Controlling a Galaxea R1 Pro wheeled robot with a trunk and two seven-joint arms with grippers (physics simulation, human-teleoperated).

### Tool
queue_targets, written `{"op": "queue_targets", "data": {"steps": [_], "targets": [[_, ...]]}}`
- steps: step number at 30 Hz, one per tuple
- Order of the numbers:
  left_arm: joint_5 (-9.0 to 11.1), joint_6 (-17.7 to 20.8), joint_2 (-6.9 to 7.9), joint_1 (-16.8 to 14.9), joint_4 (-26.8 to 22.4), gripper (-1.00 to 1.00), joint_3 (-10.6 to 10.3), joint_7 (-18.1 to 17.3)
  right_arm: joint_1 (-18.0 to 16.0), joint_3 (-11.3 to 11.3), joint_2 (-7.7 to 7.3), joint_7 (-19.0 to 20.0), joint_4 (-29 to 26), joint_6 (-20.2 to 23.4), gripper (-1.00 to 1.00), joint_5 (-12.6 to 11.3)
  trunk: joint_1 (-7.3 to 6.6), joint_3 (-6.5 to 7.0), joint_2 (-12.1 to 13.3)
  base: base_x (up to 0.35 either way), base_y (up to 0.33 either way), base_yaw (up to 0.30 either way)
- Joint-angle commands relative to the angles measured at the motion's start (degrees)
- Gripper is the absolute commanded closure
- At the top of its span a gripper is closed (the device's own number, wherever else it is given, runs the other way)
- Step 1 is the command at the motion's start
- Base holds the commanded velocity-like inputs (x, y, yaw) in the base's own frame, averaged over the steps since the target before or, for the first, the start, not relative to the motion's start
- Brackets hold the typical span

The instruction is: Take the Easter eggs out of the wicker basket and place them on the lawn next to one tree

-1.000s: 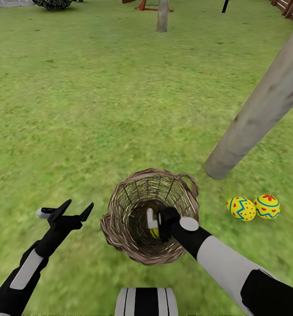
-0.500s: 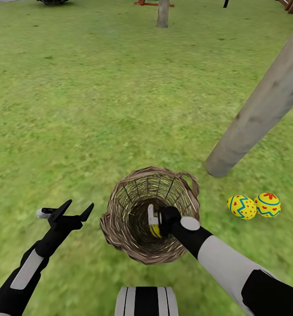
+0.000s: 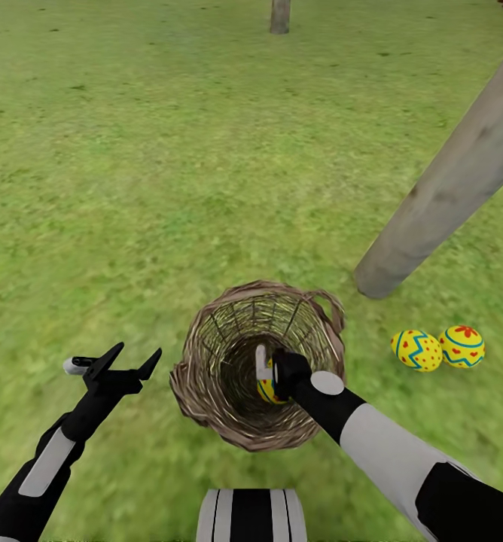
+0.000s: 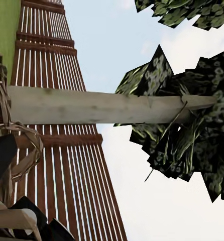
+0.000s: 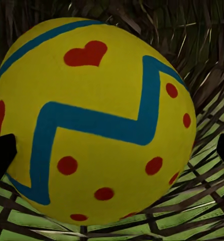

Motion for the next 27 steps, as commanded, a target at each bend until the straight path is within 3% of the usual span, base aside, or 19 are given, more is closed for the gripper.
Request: {"op": "queue_targets", "data": {"steps": [1,12,20,21,27], "targets": [[0.25,0.50,0.04,-0.01,0.00,-1.00,-0.03,-0.03,-0.04,0.12,0.00,0.43,-0.06,0.13,-1.00,0.46,-0.01,-0.04,-0.01,0.000,0.000,0.000],[0.25,0.50,0.04,-0.01,0.01,-1.00,-0.03,-0.03,-0.04,0.29,0.14,0.65,0.55,0.09,-1.00,0.50,0.07,-0.70,-0.05,0.000,0.000,0.000],[0.25,0.50,0.02,-0.01,0.01,-1.00,-0.02,-0.03,-0.04,0.43,0.08,0.72,0.73,0.21,-1.00,0.92,0.27,-2.47,-0.16,0.000,0.000,0.000],[0.25,0.50,0.02,-0.01,0.04,-1.00,-0.03,-0.03,-0.04,0.45,0.10,0.72,0.95,0.21,1.00,0.94,0.27,-2.47,-0.16,0.000,0.000,0.000],[0.25,0.50,0.02,-0.01,0.15,-1.00,-0.03,0.06,-0.04,0.46,0.18,0.78,2.24,0.12,1.00,0.91,0.30,-2.69,-0.17,0.000,0.000,0.000]]}}
